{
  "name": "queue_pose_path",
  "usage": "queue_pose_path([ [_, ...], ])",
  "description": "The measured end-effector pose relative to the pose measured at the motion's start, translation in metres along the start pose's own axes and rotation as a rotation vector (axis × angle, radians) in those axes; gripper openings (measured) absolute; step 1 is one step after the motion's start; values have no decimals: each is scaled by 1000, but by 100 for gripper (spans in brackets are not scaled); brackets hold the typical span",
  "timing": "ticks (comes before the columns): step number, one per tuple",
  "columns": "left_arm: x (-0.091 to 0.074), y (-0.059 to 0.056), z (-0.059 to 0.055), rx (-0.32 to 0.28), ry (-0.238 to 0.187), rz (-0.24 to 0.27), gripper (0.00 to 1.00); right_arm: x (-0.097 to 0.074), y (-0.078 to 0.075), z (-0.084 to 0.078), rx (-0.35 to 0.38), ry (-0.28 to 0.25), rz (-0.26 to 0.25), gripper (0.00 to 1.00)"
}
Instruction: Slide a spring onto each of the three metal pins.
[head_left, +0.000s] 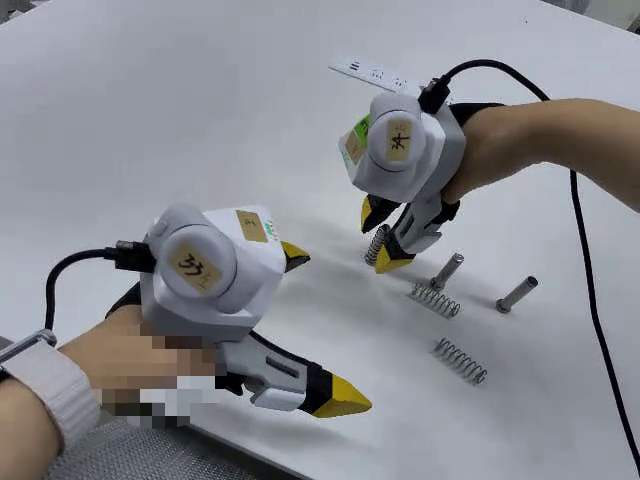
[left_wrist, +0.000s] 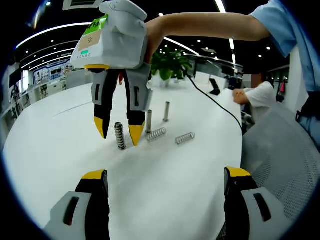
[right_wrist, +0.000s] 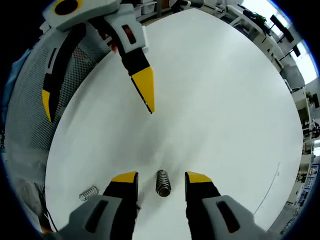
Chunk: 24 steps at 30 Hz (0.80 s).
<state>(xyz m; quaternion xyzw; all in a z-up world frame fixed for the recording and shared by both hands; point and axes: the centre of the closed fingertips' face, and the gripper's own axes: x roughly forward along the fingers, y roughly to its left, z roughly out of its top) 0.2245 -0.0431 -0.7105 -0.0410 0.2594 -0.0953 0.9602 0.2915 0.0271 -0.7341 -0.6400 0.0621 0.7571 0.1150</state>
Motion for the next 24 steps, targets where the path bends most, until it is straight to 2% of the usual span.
queue_pose_path([
  [2,0,-1,0,5,2,-1,98,-1,-1,0,5,-9,-8,49],
  [9,-1,1,0,1,-2,6,98,-10,-3,7,65,-130,-61,83],
  [11,0,1,0,0,-1,10,98,-11,3,8,96,-159,-46,85],
  [14,0,1,2,7,1,14,98,-13,5,8,131,-195,-64,93],
  [18,-1,4,4,4,-5,24,98,-12,11,6,172,-228,-64,99],
  [21,-3,6,6,1,-13,31,98,-15,19,6,184,-265,-64,99],
  [24,-3,8,6,9,-4,32,97,-21,24,2,201,-277,-87,99],
])
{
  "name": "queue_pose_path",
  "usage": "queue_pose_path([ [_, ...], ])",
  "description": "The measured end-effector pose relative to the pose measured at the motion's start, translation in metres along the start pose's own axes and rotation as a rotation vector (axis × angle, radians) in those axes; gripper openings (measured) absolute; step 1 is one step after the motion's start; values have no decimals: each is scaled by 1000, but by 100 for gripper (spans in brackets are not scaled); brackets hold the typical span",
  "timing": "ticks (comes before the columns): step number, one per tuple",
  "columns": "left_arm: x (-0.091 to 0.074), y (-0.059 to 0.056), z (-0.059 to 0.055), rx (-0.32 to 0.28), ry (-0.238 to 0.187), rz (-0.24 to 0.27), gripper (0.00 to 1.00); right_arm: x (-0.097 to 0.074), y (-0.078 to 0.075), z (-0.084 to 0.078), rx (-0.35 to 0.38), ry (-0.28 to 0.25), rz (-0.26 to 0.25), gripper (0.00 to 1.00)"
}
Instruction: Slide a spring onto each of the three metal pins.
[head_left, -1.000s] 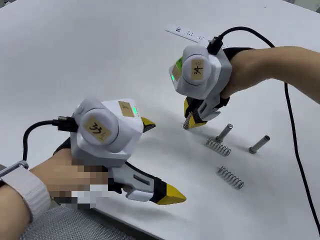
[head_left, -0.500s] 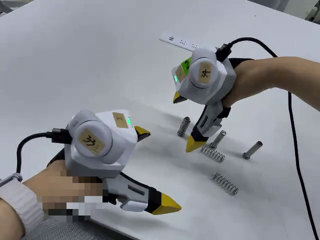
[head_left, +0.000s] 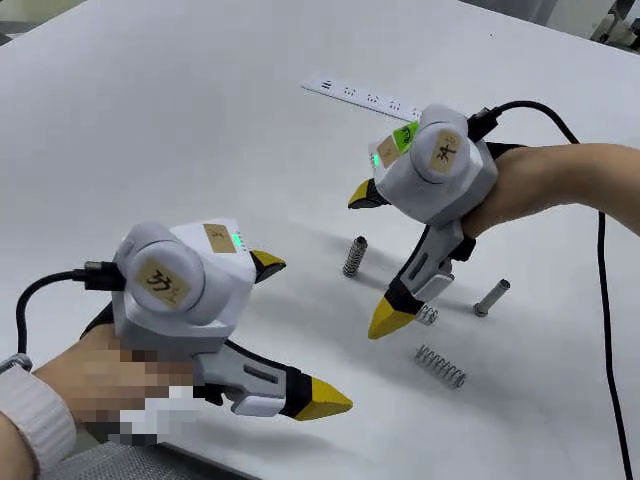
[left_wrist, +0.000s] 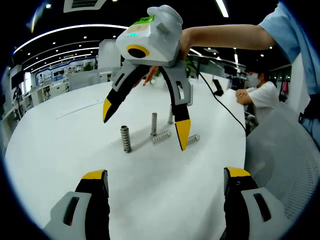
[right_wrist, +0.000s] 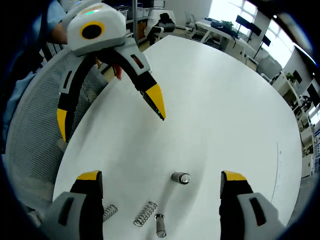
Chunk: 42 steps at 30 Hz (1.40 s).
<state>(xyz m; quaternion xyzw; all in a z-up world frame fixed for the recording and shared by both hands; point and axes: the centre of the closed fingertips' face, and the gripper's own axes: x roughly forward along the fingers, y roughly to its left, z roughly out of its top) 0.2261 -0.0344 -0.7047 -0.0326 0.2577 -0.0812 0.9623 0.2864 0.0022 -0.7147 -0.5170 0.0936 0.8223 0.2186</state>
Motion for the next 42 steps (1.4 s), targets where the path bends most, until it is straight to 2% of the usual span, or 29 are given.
queue_pose_path([
  [2,0,1,1,5,0,-4,97,-4,-2,-2,8,-18,-25,99],
  [3,1,2,1,1,-3,-6,97,-6,-2,0,28,-46,-37,99],
  [6,0,2,2,-4,-7,-5,97,-13,-5,-7,73,-64,-82,99],
  [8,0,3,2,-3,-6,-5,97,-17,-8,-5,83,-118,-116,99],
  [11,-1,4,2,-3,-3,-6,97,-26,-3,-11,191,-160,-140,99],
  [12,-2,5,3,-4,-3,-5,97,-28,-2,-12,190,-171,-146,99],
  [14,-2,6,1,5,8,-2,96,-33,1,-18,215,-172,-166,98],
  [16,-2,7,2,6,10,-2,96,-39,2,-21,217,-199,-204,98],
  [19,-1,8,3,6,10,-4,96,-47,7,-28,265,-222,-223,98],
  [28,-1,7,3,8,13,-4,96,-70,31,-44,371,-281,-303,98],
  [35,-3,9,3,14,14,-1,95,-78,48,-63,457,-295,-357,97],
  [39,-7,14,4,1,0,15,95,-85,56,-75,499,-306,-391,97],
  [42,-8,18,1,6,9,20,95,-88,64,-87,531,-306,-407,98],
])
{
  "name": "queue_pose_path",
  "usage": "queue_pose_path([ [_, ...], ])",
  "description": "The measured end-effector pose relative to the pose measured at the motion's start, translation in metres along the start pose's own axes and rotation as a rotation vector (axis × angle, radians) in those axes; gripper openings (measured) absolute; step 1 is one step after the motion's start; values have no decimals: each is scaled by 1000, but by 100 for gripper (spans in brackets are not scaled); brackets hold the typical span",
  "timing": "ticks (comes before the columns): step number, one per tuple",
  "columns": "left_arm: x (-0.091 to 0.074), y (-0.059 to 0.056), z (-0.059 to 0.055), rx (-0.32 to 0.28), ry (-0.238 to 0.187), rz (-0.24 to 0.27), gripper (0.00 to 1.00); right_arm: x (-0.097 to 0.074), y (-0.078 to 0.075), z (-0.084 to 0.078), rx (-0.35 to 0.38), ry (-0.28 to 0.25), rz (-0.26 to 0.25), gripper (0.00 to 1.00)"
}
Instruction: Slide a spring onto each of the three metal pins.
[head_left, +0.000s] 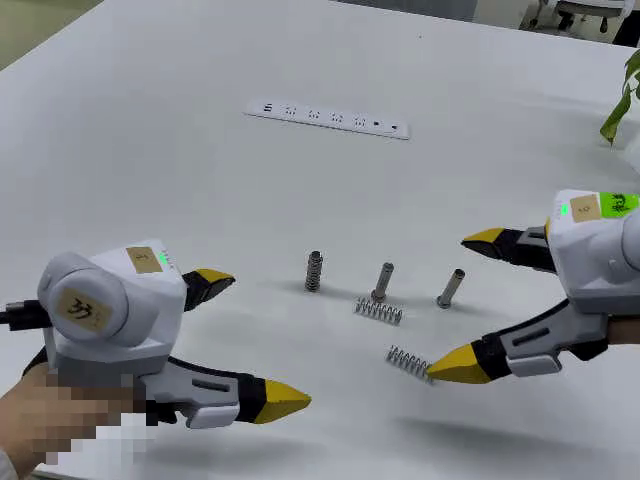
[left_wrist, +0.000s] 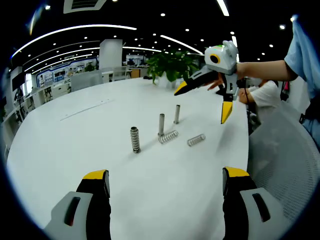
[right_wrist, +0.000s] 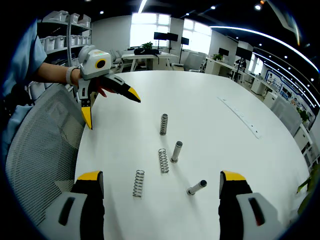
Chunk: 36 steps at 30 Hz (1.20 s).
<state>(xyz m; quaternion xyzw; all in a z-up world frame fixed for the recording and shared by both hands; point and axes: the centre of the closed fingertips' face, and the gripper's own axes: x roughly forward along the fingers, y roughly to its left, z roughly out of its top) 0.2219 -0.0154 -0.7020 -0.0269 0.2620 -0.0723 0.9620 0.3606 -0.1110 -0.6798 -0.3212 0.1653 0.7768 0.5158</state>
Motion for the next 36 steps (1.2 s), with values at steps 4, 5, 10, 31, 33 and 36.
queue_pose_path([
  [4,0,1,-1,-6,7,1,95,-9,2,-15,42,-3,-32,98],
  [5,0,1,-1,-4,9,2,95,-10,2,-18,58,-8,-37,98],
  [10,0,3,1,4,1,20,94,-19,8,-30,108,-32,-79,98],
  [31,1,0,-6,38,50,3,94,-47,30,-63,235,-69,-158,98],
  [33,3,-1,-4,44,50,-1,93,-46,27,-65,238,-72,-159,98],
  [36,8,0,0,62,43,9,88,-47,28,-64,246,-82,-165,98],
])
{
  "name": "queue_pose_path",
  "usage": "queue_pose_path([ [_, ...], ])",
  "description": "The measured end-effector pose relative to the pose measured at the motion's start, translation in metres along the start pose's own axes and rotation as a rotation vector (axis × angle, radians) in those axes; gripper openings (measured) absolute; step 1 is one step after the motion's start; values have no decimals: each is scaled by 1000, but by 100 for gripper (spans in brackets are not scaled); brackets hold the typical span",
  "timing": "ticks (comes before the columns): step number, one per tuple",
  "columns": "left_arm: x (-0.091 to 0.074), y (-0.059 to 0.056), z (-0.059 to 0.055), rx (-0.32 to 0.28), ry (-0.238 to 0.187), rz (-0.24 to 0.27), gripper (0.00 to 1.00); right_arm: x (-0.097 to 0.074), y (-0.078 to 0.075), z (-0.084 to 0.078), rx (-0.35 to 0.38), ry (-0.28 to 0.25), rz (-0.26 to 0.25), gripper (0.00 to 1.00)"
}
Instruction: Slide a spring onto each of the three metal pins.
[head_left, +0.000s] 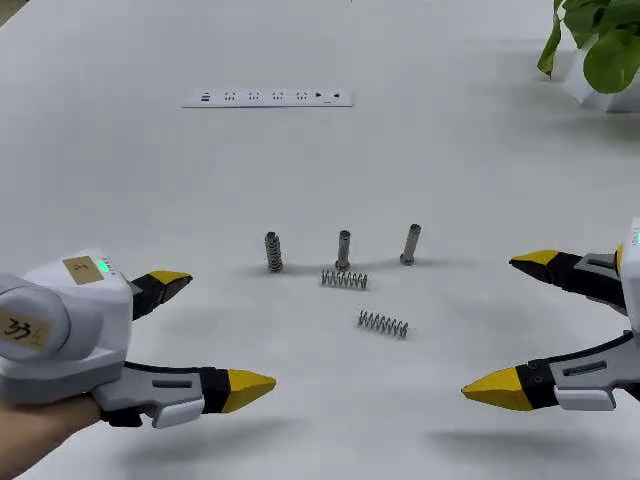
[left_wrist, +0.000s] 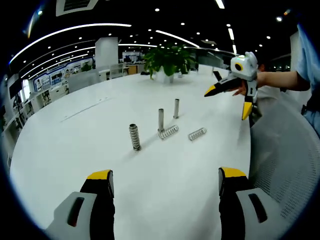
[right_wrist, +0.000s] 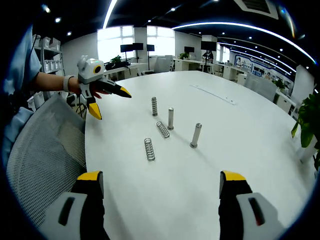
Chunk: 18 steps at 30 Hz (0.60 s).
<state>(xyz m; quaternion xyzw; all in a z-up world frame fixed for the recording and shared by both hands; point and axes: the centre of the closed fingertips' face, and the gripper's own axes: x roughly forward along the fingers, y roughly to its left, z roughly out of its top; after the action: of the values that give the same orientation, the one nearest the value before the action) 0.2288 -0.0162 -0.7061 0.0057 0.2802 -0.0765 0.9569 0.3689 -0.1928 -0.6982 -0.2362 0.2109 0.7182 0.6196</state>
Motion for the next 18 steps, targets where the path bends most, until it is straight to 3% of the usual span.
queue_pose_path([
  [7,15,-7,6,72,45,-45,81,-3,4,-2,9,-2,-4,97],
  [10,21,-14,19,120,46,-75,78,-5,3,-5,14,0,-6,97],
  [14,31,-13,26,184,61,-109,72,-5,2,-8,20,0,-9,97],
  [16,37,-15,35,207,58,-113,68,-5,4,-7,20,1,-9,97],
  [18,42,-22,41,224,66,-141,64,-5,7,-6,22,-1,-9,97],
])
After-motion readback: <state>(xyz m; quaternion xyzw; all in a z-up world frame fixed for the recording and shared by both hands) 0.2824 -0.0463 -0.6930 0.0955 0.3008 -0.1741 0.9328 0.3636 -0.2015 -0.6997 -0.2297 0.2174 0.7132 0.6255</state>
